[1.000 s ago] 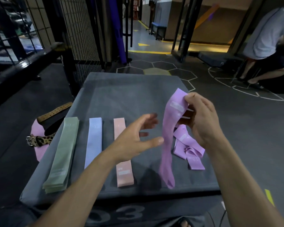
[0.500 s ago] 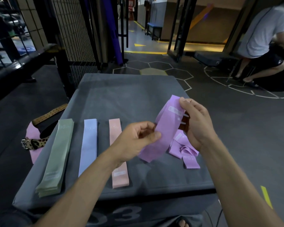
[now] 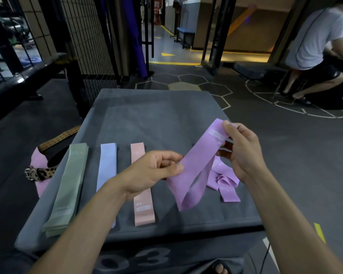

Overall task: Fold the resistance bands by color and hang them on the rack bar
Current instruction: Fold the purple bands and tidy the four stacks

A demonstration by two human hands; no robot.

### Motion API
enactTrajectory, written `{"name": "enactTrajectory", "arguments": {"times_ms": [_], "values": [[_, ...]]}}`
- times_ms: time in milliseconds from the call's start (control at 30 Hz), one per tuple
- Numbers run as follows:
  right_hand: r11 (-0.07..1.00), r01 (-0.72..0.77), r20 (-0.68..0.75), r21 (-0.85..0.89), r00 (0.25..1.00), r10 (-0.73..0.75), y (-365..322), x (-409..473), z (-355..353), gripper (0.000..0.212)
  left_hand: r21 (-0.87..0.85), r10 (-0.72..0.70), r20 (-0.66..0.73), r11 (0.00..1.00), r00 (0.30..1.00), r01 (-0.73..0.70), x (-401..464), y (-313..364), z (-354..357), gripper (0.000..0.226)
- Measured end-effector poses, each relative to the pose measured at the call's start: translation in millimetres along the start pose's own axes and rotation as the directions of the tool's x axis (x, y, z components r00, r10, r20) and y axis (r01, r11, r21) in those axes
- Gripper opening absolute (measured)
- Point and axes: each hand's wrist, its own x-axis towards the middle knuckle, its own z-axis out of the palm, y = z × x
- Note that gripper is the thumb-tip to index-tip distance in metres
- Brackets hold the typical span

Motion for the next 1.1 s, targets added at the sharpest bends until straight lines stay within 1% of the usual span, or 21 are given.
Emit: {"name": "enactTrajectory", "arguments": {"times_ms": [100,167,267,367,433,533,600,667,800,867,967,1033,1100], "values": [[1.0,-0.006,-0.057,-0.003,0.998,0.006,3,3,-4,0.021,0.119,-0.05,0.082,0.992,0.995,0.04,-5,-1,-6,0.032],[1.0,-0.019,-0.12,-0.005,0.993,0.018,5,6,-9,0.024,0.133,-0.077,0.091,0.989,0.993,0.065,-6,-1,-8,0.034],[0.999,-0.028,-0.22,0.016,0.975,0.031,10,11,-17,0.027,0.128,-0.093,0.125,0.989,0.988,0.076,-8,2,-7,0.029],[0.998,-0.037,-0.281,0.052,0.958,0.05,14,15,-27,0.024,0.188,-0.131,0.172,0.977,0.976,0.098,-11,0,-9,0.024],[0.997,-0.05,-0.3,0.05,0.952,0.063,17,16,-33,0.023,0.262,-0.171,0.138,0.956,0.976,0.13,-11,-3,-13,0.018],[0.997,-0.058,-0.297,0.048,0.952,0.069,21,18,-38,0.025,0.442,-0.158,-0.026,0.884,0.987,0.153,-8,-13,-21,0.016],[0.997,-0.065,-0.276,0.033,0.959,0.072,23,18,-41,0.027,0.501,-0.111,-0.123,0.851,0.986,0.159,-6,-18,-25,0.016],[0.997,-0.076,-0.243,0.022,0.967,0.079,22,17,-41,0.028,0.505,-0.091,-0.165,0.848,0.982,0.163,-6,-20,-28,0.017],[0.999,-0.044,-0.162,0.007,0.986,0.045,17,15,-39,0.026,0.573,-0.124,-0.134,0.8,0.983,0.179,-6,-22,-27,0.017],[1.0,0.011,-0.116,-0.028,0.993,-0.014,13,12,-37,0.025,0.585,-0.136,-0.109,0.792,0.985,0.174,-5,-23,-25,0.016],[0.983,0.134,-0.01,-0.127,0.991,-0.136,8,5,-30,0.025,0.573,-0.139,-0.056,0.806,0.989,0.145,-2,-24,-22,0.013],[0.962,0.222,0.079,-0.161,0.974,-0.211,2,-1,-22,0.026,0.6,-0.081,-0.042,0.795,0.996,0.09,0,-25,-21,0.011],[0.945,0.282,0.169,-0.167,0.952,-0.254,-4,-7,-13,0.028,0.595,0.052,-0.096,0.803,0.994,0.015,3,-21,-18,0.01]]}}
